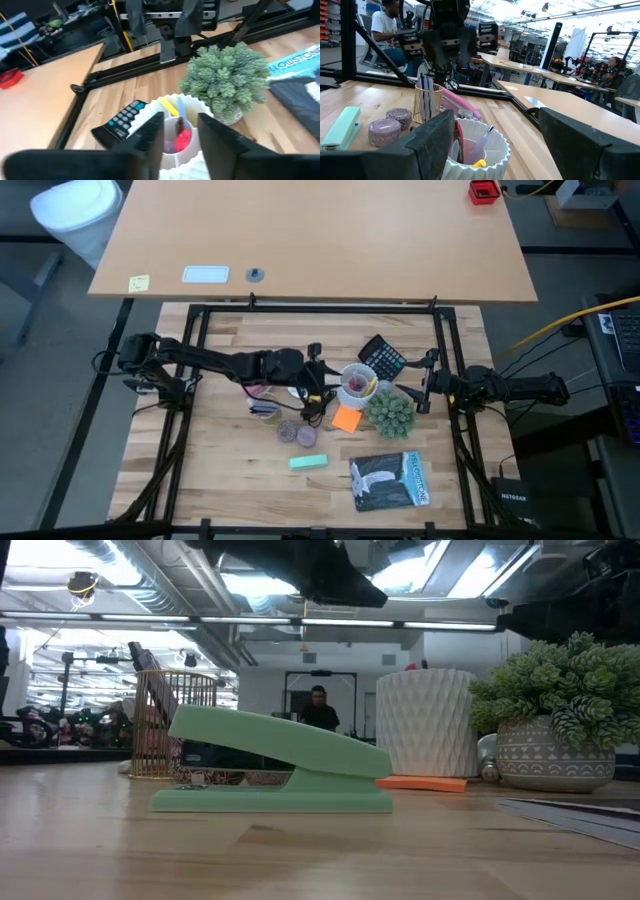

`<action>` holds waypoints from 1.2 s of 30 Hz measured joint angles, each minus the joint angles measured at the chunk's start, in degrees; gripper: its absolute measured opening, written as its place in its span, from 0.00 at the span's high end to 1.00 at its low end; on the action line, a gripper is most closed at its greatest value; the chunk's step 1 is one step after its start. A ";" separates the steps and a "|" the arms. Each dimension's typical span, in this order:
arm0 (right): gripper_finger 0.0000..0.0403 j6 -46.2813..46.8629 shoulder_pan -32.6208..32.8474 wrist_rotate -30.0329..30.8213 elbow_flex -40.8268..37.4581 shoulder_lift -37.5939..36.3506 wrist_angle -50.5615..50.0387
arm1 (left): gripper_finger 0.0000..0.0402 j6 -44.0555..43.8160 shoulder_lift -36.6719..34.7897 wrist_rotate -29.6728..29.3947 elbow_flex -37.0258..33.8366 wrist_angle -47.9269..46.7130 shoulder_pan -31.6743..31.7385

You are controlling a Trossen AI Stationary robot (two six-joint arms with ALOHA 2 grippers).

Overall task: Screw lightbulb
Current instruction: Move the white pen rack to the upper middle of the table

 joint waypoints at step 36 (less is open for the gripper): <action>0.26 0.00 0.01 -0.02 0.00 -0.01 -0.14 | 0.73 18.74 15.97 0.92 15.80 -21.05 2.96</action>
